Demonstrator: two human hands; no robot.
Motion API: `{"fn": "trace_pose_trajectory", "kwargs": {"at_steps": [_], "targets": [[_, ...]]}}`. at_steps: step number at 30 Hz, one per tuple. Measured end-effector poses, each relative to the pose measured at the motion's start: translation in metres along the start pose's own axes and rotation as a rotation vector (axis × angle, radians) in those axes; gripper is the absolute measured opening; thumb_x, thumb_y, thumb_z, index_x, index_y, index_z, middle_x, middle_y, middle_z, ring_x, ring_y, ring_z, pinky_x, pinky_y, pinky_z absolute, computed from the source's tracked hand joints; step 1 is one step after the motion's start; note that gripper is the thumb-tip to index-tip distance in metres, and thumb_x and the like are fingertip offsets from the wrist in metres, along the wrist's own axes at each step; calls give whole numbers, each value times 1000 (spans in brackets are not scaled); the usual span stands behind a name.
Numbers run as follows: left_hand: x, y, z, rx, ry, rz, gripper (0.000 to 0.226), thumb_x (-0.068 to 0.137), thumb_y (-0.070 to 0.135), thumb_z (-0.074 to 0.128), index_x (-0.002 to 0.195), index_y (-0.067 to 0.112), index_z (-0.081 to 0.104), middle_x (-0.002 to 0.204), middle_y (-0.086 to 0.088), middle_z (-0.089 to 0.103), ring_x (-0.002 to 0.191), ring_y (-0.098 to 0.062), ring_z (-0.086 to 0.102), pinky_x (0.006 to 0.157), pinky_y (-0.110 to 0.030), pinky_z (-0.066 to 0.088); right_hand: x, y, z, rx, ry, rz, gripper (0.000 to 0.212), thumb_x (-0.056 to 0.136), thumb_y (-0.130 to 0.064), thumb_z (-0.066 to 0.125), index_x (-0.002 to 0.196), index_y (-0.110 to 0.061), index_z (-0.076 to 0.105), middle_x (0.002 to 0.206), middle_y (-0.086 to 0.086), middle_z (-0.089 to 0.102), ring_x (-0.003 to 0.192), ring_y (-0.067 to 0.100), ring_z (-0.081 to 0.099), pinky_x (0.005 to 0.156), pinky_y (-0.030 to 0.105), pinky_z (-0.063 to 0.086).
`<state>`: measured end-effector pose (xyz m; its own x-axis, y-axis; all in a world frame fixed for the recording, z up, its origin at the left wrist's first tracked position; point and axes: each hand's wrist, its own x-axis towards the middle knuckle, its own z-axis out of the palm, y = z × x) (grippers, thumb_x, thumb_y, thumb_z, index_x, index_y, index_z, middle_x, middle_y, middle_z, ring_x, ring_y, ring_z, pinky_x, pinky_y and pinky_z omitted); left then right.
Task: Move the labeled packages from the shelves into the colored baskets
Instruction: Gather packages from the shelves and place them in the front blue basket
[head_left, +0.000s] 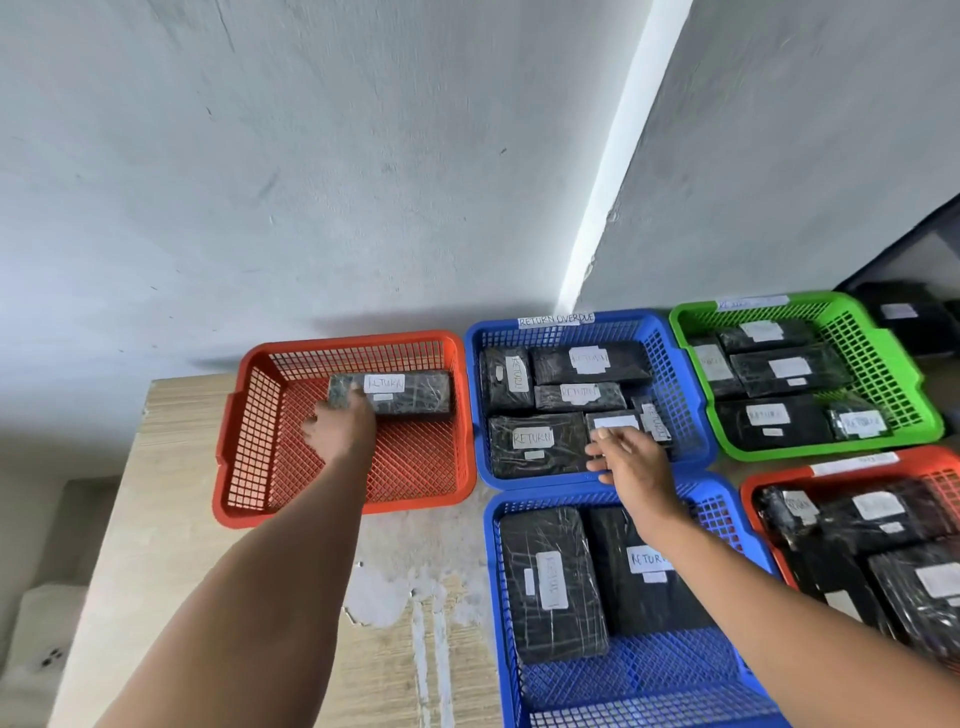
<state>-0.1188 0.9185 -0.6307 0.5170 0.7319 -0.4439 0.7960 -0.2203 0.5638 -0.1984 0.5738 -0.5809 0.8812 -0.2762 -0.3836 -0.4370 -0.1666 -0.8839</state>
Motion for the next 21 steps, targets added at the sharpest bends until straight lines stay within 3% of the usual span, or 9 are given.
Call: {"fn": "trace_pose_trajectory", "kwargs": {"at_steps": [4,7,13,18,21], "targets": [[-22,-12,6,354,-84,352,119,72,91,51,159,21,8,165,-22,3,152,-42,7,121,-58,17,-3,-1,2,-2,13,-9,18,99,-25,60,92,-10,68,87,7,74,74,18,70,62,28,51],[-23,-19,10,479,-123,391,133,60,98,49,159,25,-2,166,-21,-9,153,-41,-4,122,-58,11,-5,-2,2,7,20,-10,18,99,-25,60,92,-11,68,88,7,74,72,17,69,62,29,52],[-17,-9,18,505,-45,358,122,70,87,56,159,20,8,165,-24,-1,151,-46,3,120,-59,17,-12,2,-2,20,40,-17,18,98,-23,61,91,-8,67,87,9,74,69,15,69,63,32,52],[-19,-7,15,502,-71,367,124,72,86,57,159,16,3,163,-28,-12,150,-48,-9,122,-57,3,-22,6,-19,2,52,-21,19,98,-24,61,92,-8,68,86,6,74,73,17,69,64,31,52],[-33,-3,7,501,-50,430,117,79,82,53,160,13,3,164,-27,-11,151,-45,-12,122,-57,0,-25,10,-32,-20,88,-26,18,97,-24,62,85,-13,67,86,7,74,77,22,70,67,37,52]]}}
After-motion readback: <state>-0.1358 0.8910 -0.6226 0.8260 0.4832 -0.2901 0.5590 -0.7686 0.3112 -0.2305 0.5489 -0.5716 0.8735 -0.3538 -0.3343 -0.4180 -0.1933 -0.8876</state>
